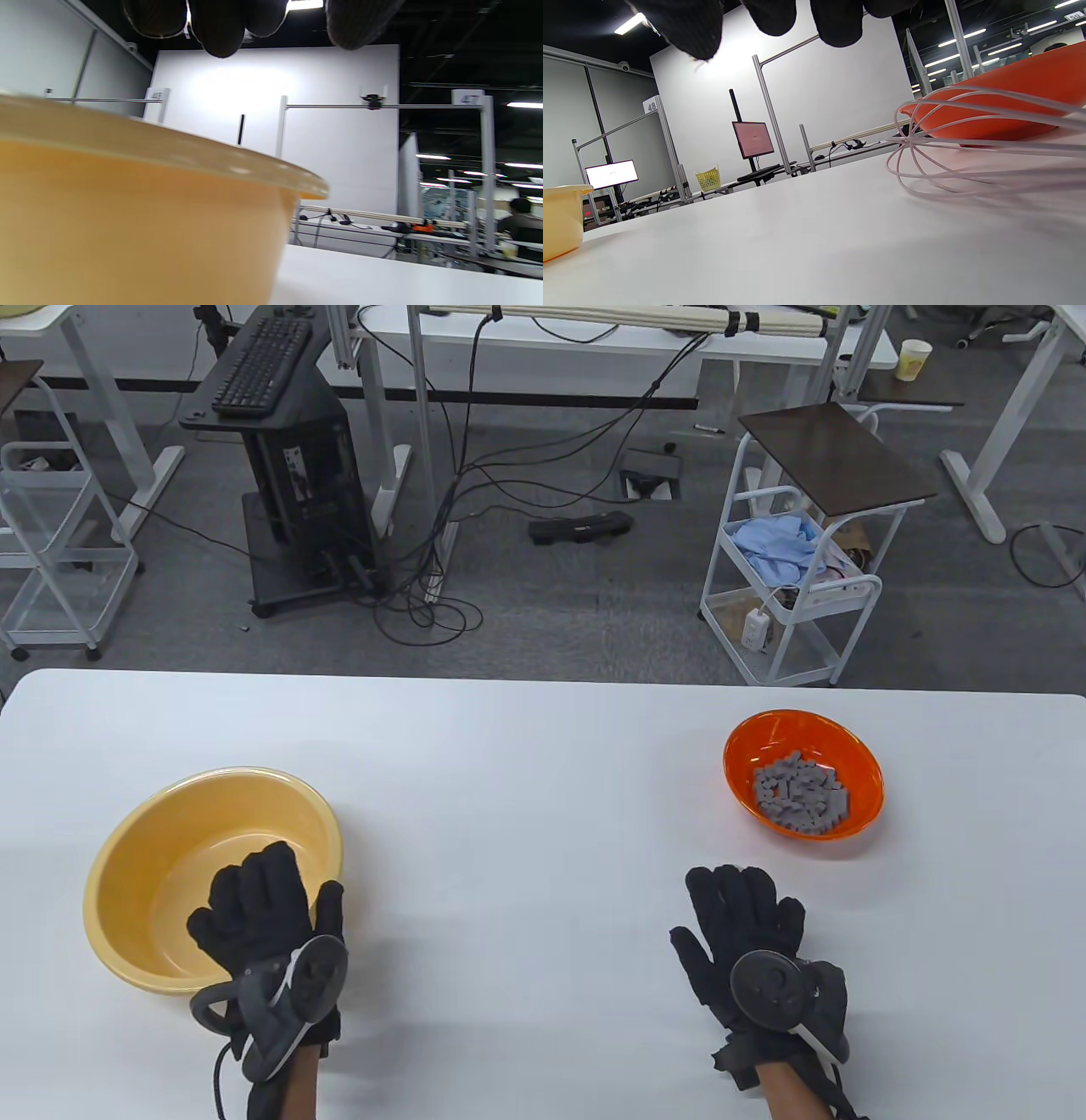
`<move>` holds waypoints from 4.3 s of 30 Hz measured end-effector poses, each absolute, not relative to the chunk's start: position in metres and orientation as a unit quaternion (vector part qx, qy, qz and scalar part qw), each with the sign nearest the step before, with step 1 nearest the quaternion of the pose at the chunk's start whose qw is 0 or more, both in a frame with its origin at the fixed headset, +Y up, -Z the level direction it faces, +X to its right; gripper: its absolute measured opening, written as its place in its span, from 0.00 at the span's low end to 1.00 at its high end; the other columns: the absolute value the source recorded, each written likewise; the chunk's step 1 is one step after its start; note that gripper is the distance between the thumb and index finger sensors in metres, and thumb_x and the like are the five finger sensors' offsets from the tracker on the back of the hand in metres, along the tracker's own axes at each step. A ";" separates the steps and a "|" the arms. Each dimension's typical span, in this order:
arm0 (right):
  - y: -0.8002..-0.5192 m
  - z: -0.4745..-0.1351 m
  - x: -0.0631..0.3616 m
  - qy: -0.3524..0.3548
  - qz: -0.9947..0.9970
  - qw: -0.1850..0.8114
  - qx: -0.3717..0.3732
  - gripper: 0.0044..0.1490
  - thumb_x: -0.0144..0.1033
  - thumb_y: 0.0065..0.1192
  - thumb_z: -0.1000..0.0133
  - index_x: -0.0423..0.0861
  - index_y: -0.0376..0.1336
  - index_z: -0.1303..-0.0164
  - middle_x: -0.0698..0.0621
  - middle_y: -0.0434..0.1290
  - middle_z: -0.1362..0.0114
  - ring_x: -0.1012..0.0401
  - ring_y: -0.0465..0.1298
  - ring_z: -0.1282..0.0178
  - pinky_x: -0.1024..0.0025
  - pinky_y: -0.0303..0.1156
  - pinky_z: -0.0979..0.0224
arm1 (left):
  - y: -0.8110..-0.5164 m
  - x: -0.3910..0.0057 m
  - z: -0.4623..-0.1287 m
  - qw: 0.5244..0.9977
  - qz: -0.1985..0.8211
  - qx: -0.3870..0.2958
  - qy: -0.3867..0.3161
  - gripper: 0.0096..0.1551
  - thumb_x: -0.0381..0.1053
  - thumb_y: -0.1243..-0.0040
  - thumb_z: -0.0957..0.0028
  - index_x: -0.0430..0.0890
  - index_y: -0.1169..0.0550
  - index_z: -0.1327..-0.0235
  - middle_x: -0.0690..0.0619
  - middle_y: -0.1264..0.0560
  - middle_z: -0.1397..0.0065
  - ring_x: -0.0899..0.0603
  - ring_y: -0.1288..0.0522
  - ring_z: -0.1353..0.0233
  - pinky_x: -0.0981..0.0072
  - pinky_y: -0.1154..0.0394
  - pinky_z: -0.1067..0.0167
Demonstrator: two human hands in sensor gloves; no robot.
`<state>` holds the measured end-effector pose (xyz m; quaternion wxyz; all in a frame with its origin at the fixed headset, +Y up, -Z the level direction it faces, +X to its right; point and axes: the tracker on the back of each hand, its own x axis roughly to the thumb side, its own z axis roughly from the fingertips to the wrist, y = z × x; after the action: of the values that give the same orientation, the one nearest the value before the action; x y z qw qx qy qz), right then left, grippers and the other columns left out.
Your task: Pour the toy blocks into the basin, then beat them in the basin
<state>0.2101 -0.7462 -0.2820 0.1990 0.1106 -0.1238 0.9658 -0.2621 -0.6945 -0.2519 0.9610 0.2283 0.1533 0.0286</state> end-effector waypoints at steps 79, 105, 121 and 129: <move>-0.746 -0.282 0.221 -0.113 0.964 0.231 0.072 0.41 0.52 0.53 0.30 0.48 0.44 0.12 0.34 0.47 0.10 0.31 0.38 0.15 0.21 0.33 0.22 | -0.744 -0.166 -0.270 0.937 0.348 0.010 0.014 0.49 0.51 0.41 0.30 0.14 0.45 0.26 0.25 0.22 0.37 0.60 0.07 0.59 0.70 0.07 0.60; -0.737 -0.281 0.232 -0.133 0.952 0.271 0.038 0.42 0.51 0.53 0.30 0.46 0.43 0.12 0.33 0.47 0.10 0.30 0.44 0.15 0.20 0.37 0.23 | -0.746 -0.234 -0.272 0.985 0.070 0.157 0.017 0.39 0.58 0.55 0.27 0.35 0.45 0.14 0.31 0.38 0.14 0.25 0.35 0.16 0.16 0.41 0.31; -0.698 -0.338 0.308 -0.054 0.904 0.373 -0.201 0.47 0.48 0.55 0.27 0.32 0.40 0.14 0.27 0.61 0.23 0.36 0.71 0.38 0.41 0.66 0.33 | -0.749 -0.225 -0.275 0.988 0.068 0.140 0.007 0.40 0.59 0.55 0.27 0.35 0.45 0.12 0.28 0.42 0.12 0.19 0.41 0.16 0.10 0.48 0.34; -0.721 -0.382 0.341 0.054 0.833 0.448 -0.320 0.49 0.49 0.54 0.26 0.28 0.40 0.16 0.28 0.67 0.31 0.42 0.76 0.50 0.50 0.72 0.43 | -0.749 -0.223 -0.276 0.990 0.042 0.131 -0.001 0.40 0.59 0.55 0.27 0.36 0.45 0.12 0.29 0.42 0.12 0.20 0.41 0.15 0.11 0.48 0.33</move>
<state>0.3405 -0.7206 -0.3823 0.4481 -0.3195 0.0544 0.8332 -0.2225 -0.7492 -0.2763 0.9905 0.1313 -0.0005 0.0417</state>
